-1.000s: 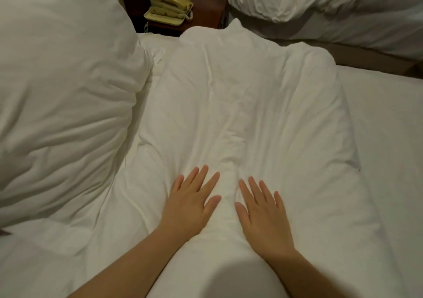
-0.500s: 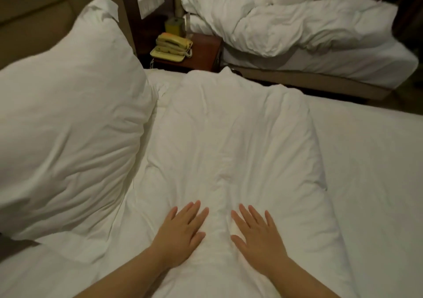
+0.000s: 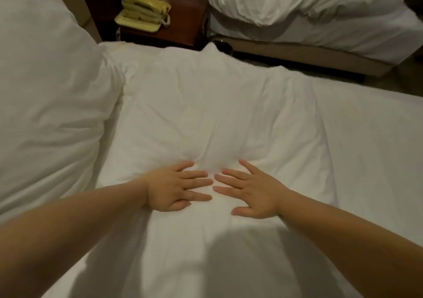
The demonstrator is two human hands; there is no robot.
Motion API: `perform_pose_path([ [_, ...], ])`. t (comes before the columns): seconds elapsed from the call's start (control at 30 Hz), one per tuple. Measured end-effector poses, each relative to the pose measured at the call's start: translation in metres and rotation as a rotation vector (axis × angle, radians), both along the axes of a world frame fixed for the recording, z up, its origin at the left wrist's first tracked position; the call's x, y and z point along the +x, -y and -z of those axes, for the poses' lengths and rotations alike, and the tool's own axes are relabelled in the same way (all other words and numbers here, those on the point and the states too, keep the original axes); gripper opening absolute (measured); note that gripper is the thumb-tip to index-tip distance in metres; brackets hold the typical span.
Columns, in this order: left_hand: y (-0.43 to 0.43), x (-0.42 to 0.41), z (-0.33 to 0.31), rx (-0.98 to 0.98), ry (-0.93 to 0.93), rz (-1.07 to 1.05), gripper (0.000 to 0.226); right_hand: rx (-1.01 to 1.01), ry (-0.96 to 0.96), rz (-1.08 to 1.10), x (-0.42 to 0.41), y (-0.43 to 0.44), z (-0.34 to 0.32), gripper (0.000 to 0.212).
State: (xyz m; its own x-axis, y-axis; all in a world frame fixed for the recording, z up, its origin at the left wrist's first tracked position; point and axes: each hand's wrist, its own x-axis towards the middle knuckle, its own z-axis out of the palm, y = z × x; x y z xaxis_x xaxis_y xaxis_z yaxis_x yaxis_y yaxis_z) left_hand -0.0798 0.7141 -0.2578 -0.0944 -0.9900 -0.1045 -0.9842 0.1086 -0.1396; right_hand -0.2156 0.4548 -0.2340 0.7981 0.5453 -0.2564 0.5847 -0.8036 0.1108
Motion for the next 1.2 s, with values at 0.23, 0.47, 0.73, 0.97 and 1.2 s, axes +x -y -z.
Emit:
perform_pose_path([
  [0.23,0.012,0.016,0.112,-0.112,-0.256,0.012,0.052,0.182,-0.016,0.083,0.009,0.016,0.102,0.051],
  [0.47,0.014,0.020,0.116,-0.154,-0.240,0.020,0.050,0.224,0.023,0.084,0.012,0.013,0.107,0.049],
  [0.73,-0.051,0.004,0.049,-0.045,-0.112,-0.024,0.065,0.028,-0.133,0.181,-0.048,0.028,0.029,0.056],
  [0.97,-0.100,0.018,0.066,-0.040,-0.072,-0.057,0.050,0.042,-0.076,0.186,-0.072,0.057,0.044,0.047],
  [1.2,-0.082,0.036,0.115,-0.082,-0.079,-0.057,0.050,0.112,0.009,0.245,-0.059,0.061,0.104,0.050],
])
